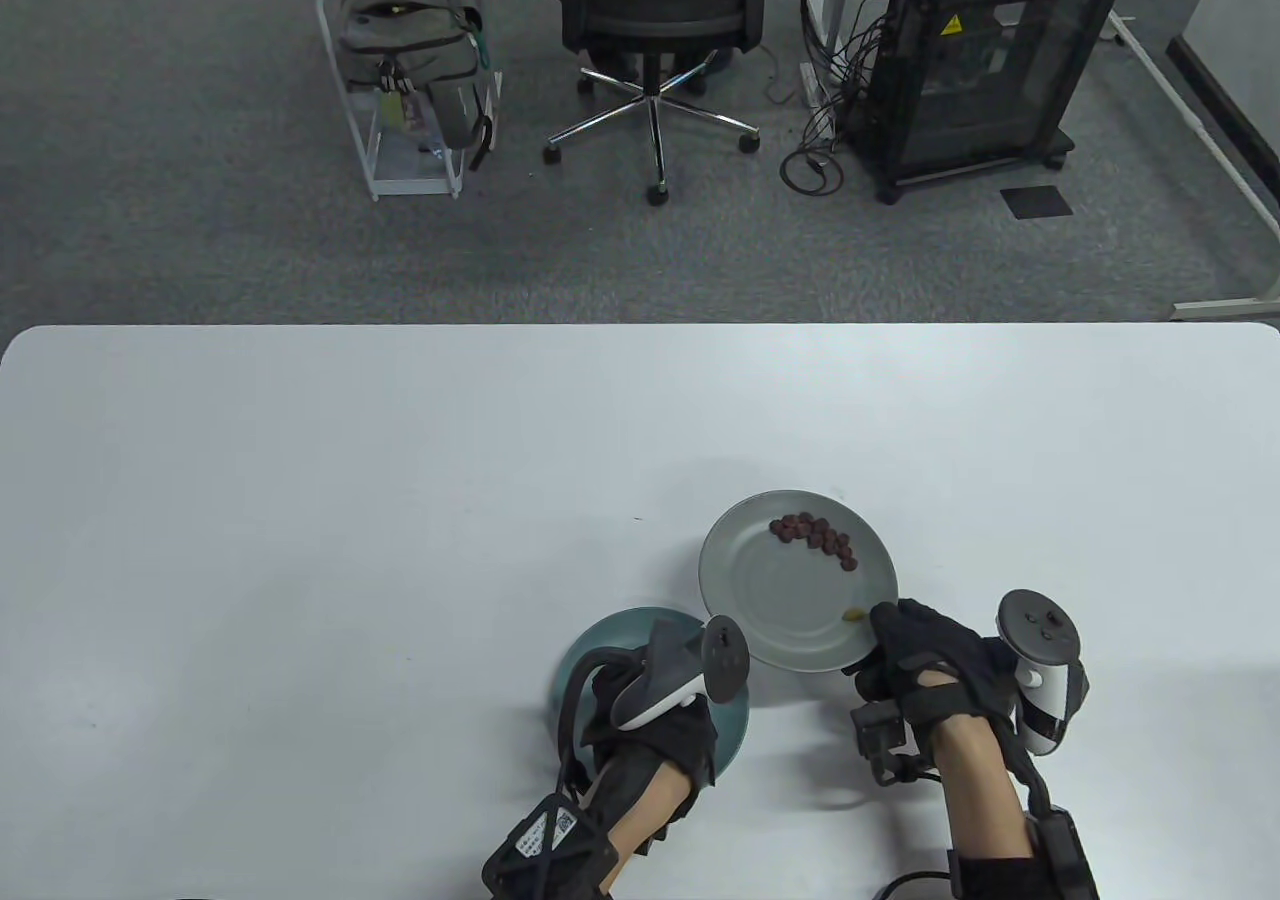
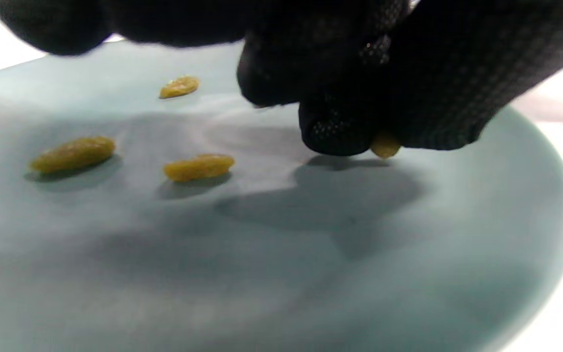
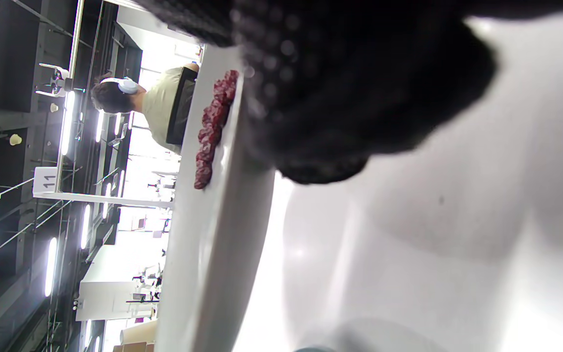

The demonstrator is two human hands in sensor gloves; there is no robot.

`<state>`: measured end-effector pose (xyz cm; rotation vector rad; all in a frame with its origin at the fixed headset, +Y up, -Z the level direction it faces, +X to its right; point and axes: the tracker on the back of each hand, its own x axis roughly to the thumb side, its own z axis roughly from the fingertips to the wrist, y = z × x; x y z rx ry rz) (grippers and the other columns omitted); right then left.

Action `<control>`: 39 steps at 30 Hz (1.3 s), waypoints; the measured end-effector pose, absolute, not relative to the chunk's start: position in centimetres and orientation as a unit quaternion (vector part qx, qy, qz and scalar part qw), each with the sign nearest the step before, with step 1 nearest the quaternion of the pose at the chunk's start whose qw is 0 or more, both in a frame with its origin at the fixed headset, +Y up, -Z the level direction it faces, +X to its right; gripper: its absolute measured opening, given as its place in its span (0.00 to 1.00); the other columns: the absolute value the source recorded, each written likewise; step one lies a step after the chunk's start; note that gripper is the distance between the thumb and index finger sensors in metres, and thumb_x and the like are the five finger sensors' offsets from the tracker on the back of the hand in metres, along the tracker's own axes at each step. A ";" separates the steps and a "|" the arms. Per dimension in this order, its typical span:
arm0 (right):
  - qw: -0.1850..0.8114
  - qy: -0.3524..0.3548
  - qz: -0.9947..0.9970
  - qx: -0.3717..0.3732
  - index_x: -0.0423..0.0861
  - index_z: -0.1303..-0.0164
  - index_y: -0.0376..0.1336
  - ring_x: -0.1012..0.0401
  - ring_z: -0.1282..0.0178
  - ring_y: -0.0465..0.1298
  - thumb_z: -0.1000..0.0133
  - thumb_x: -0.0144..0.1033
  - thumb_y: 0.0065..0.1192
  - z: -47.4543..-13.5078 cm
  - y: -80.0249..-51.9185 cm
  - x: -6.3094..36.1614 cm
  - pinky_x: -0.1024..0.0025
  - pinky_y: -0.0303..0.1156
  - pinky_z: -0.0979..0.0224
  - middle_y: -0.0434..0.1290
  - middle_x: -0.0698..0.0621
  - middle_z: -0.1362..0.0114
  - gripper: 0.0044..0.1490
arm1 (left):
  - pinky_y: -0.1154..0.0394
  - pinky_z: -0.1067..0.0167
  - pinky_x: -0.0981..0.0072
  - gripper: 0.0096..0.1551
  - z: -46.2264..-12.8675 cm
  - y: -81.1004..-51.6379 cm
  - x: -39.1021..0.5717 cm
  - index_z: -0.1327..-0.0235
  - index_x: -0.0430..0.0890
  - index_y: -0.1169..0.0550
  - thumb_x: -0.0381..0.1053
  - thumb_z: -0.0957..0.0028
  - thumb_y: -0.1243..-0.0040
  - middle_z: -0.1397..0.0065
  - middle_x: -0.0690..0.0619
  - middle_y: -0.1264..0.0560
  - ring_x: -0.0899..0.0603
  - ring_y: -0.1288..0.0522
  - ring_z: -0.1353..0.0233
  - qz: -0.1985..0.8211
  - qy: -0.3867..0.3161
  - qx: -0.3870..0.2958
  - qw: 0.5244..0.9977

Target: Pick raisins with hand pinch into plate

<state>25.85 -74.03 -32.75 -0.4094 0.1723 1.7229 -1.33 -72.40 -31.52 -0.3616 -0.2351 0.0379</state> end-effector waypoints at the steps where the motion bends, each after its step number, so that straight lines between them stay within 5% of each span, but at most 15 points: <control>1: 0.629 0.074 0.753 -0.180 0.28 0.39 0.65 0.59 0.82 0.86 0.44 0.39 0.60 -32.7 -74.0 25.9 0.72 0.82 0.79 0.87 0.43 0.59 0.33 | 0.24 0.62 0.43 0.24 -31.5 -72.5 -1.3 0.61 0.37 0.09 0.56 0.55 0.21 0.66 0.47 0.15 0.46 0.21 0.71 0.019 -0.118 -0.180 0.976; 12: 0.630 0.079 0.752 -0.178 0.28 0.39 0.65 0.59 0.82 0.86 0.45 0.39 0.61 -32.7 -74.1 25.7 0.72 0.82 0.78 0.87 0.43 0.59 0.33 | 0.24 0.62 0.43 0.24 -31.2 -72.7 -1.5 0.60 0.37 0.09 0.56 0.56 0.22 0.65 0.47 0.15 0.46 0.21 0.71 0.016 -0.119 -0.169 0.978; 39: 0.629 0.082 0.756 -0.163 0.29 0.39 0.65 0.58 0.82 0.86 0.45 0.39 0.61 -32.8 -74.1 25.3 0.72 0.82 0.78 0.87 0.43 0.59 0.33 | 0.24 0.61 0.44 0.25 -29.8 -66.6 -3.0 0.58 0.38 0.10 0.58 0.54 0.24 0.64 0.47 0.16 0.46 0.21 0.70 0.077 -0.141 -0.100 0.982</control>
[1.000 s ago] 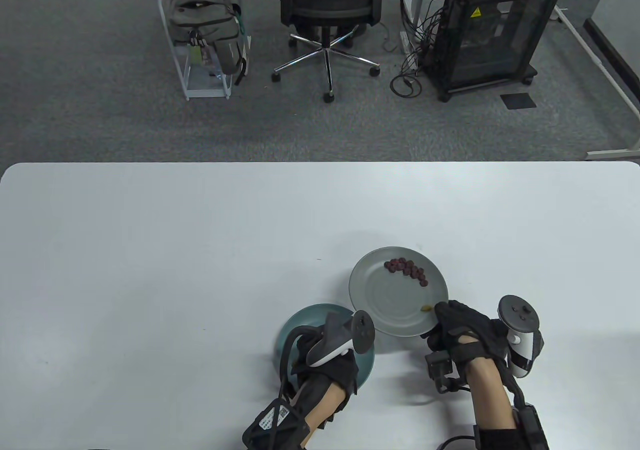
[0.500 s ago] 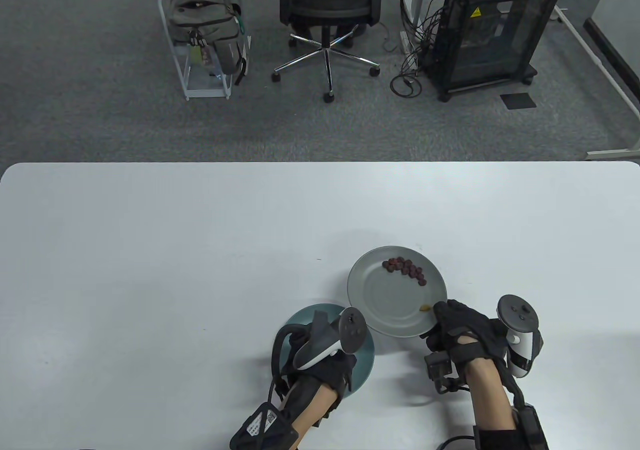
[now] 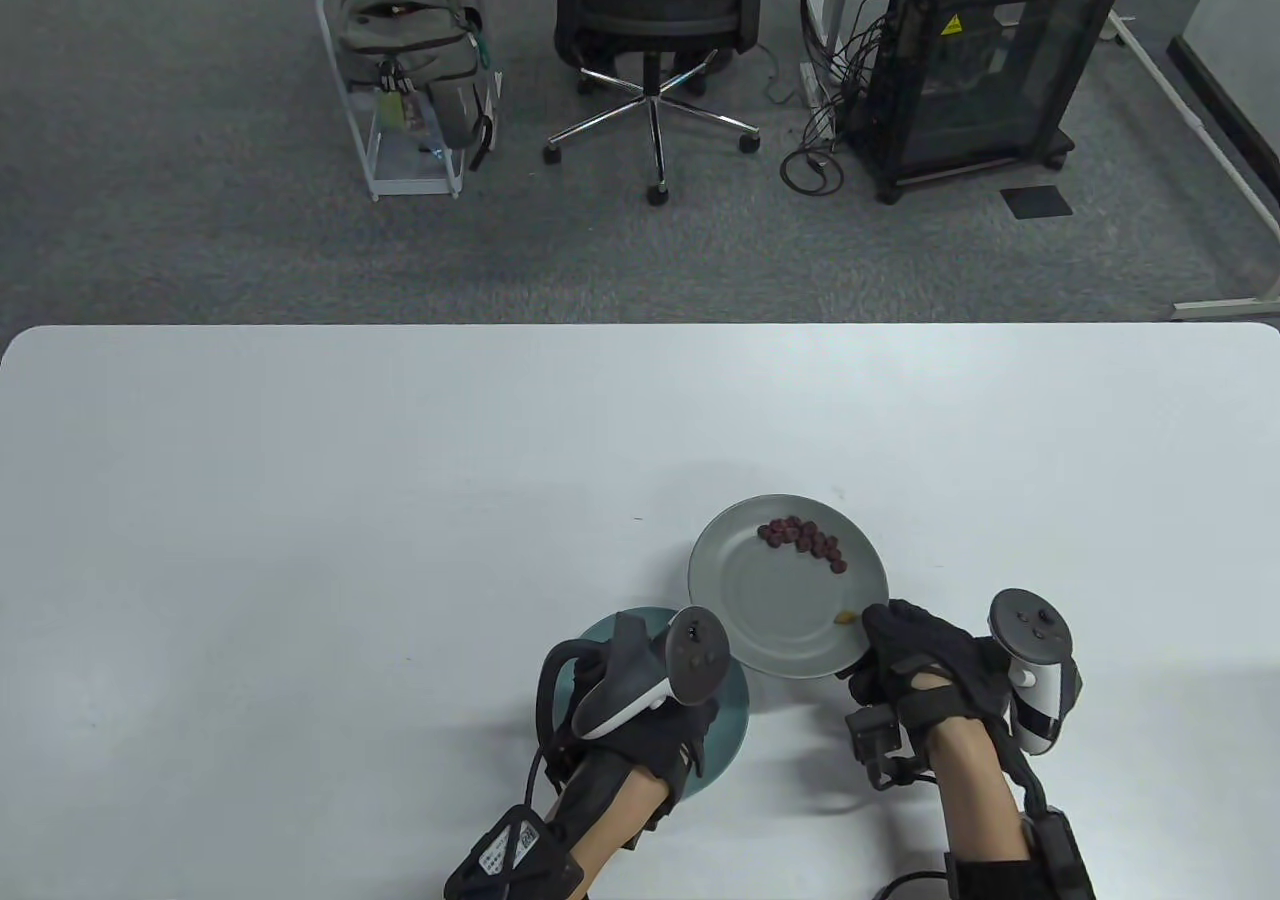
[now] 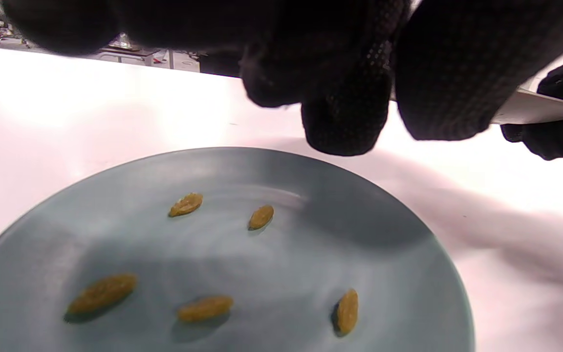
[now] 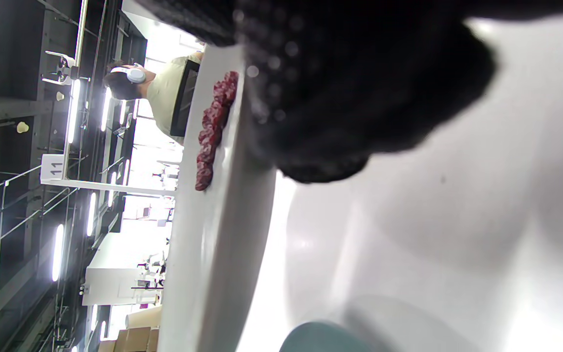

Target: Pick raisins with hand pinch into plate

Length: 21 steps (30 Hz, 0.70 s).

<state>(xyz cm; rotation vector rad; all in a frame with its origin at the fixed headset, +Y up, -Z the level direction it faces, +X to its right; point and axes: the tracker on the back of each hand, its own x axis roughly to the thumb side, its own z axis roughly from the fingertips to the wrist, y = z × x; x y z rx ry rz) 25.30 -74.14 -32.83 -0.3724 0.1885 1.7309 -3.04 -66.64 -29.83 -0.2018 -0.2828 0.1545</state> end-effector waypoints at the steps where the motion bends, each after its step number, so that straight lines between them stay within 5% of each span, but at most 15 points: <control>1: 0.629 0.084 0.756 -0.161 0.29 0.39 0.65 0.58 0.82 0.86 0.45 0.39 0.60 -32.8 -74.1 25.3 0.72 0.82 0.78 0.87 0.43 0.59 0.33 | 0.24 0.61 0.43 0.25 -29.7 -66.3 -2.9 0.58 0.37 0.10 0.57 0.54 0.24 0.64 0.47 0.16 0.46 0.21 0.70 0.082 -0.142 -0.097 0.982; 21: 0.604 0.117 0.780 -0.111 0.29 0.39 0.65 0.58 0.82 0.86 0.45 0.39 0.60 -32.8 -74.1 22.2 0.72 0.82 0.78 0.87 0.43 0.59 0.33 | 0.24 0.61 0.43 0.26 -30.1 -63.2 -0.6 0.57 0.37 0.10 0.58 0.53 0.24 0.63 0.47 0.16 0.46 0.21 0.70 0.076 -0.158 -0.071 0.982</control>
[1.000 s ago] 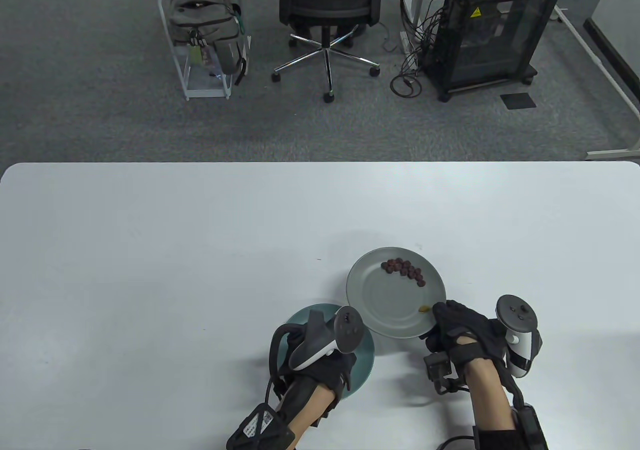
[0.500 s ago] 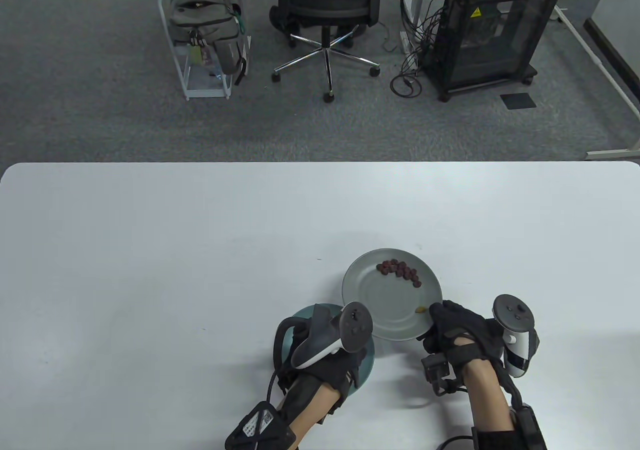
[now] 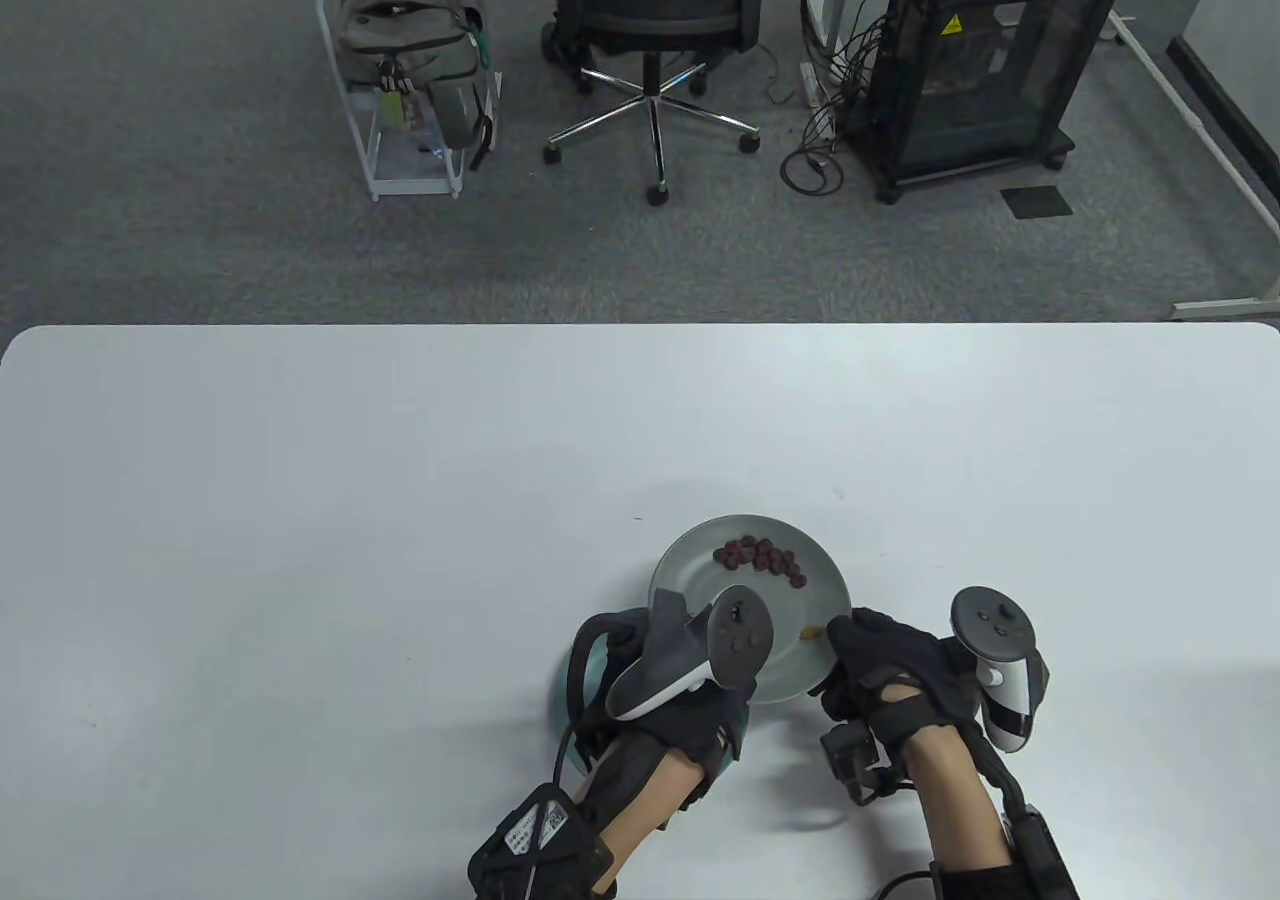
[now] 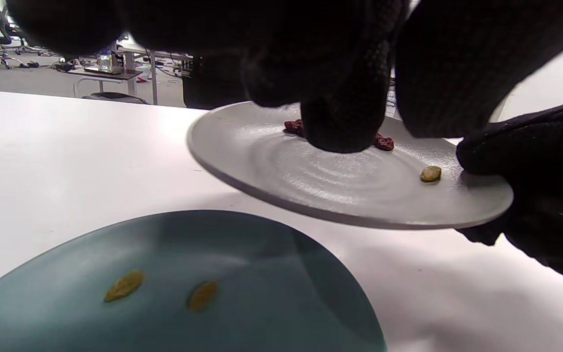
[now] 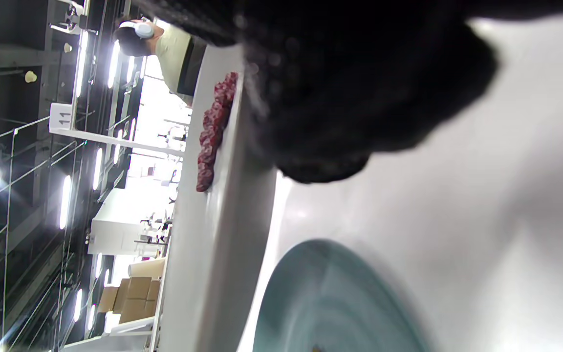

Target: Pick raisins with hand pinch into plate

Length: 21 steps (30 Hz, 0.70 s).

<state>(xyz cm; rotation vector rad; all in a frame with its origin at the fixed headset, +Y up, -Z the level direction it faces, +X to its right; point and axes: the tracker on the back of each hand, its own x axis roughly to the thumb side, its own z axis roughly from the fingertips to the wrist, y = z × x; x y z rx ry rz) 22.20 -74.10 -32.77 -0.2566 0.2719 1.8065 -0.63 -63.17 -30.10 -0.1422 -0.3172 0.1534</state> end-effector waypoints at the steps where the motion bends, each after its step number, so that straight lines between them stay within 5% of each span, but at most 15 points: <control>1: 0.603 0.120 0.781 -0.108 0.29 0.39 0.65 0.58 0.82 0.86 0.45 0.39 0.60 -32.8 -74.1 22.0 0.72 0.82 0.78 0.87 0.43 0.59 0.33 | 0.24 0.61 0.43 0.26 -30.2 -63.2 -0.6 0.57 0.37 0.10 0.58 0.53 0.24 0.63 0.47 0.16 0.46 0.21 0.69 0.076 -0.157 -0.071 0.982; 21: 0.594 0.153 0.787 -0.064 0.29 0.39 0.65 0.59 0.82 0.86 0.44 0.39 0.60 -32.3 -74.2 18.9 0.72 0.82 0.78 0.87 0.44 0.60 0.33 | 0.24 0.61 0.44 0.25 -32.8 -64.0 0.7 0.55 0.37 0.11 0.55 0.54 0.24 0.62 0.47 0.16 0.46 0.21 0.69 0.086 -0.152 -0.096 0.980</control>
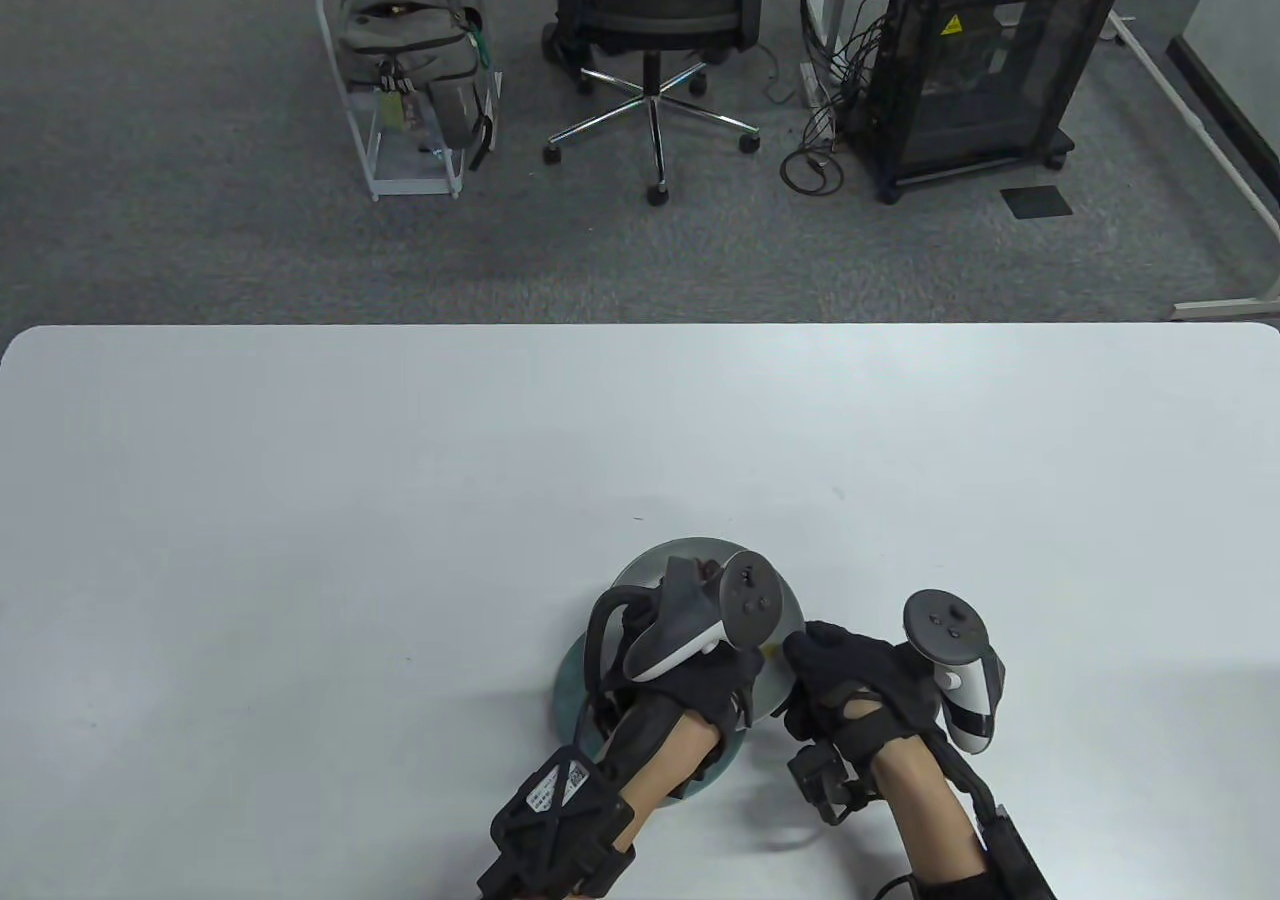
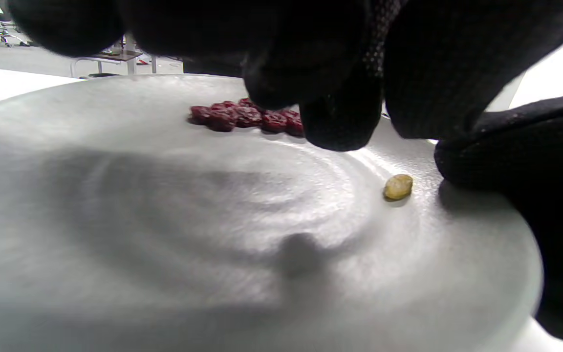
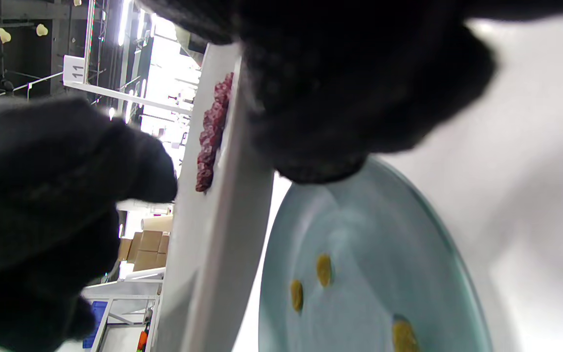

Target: Pick raisins with hand pinch into plate

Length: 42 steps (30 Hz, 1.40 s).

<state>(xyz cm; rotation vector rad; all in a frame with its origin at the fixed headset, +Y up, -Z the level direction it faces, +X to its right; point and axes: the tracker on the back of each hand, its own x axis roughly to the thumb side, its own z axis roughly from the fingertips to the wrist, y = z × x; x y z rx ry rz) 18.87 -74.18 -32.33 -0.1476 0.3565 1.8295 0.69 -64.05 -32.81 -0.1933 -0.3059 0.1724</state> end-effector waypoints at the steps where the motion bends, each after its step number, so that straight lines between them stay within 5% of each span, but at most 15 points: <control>1: 0.593 0.155 0.788 -0.062 0.29 0.39 0.65 0.59 0.82 0.86 0.44 0.39 0.60 -32.3 -74.2 18.7 0.72 0.82 0.78 0.87 0.44 0.60 0.33 | 0.24 0.61 0.43 0.25 -32.9 -64.2 0.8 0.55 0.37 0.11 0.55 0.53 0.24 0.62 0.47 0.16 0.46 0.21 0.69 0.079 -0.149 -0.104 0.980; 42: 0.596 0.163 0.785 -0.055 0.28 0.38 0.65 0.58 0.82 0.86 0.44 0.39 0.59 -32.1 -73.9 18.4 0.72 0.82 0.78 0.87 0.42 0.59 0.33 | 0.24 0.60 0.43 0.25 -34.3 -66.2 3.2 0.57 0.35 0.11 0.52 0.57 0.19 0.63 0.46 0.16 0.45 0.21 0.69 0.069 -0.165 -0.116 0.977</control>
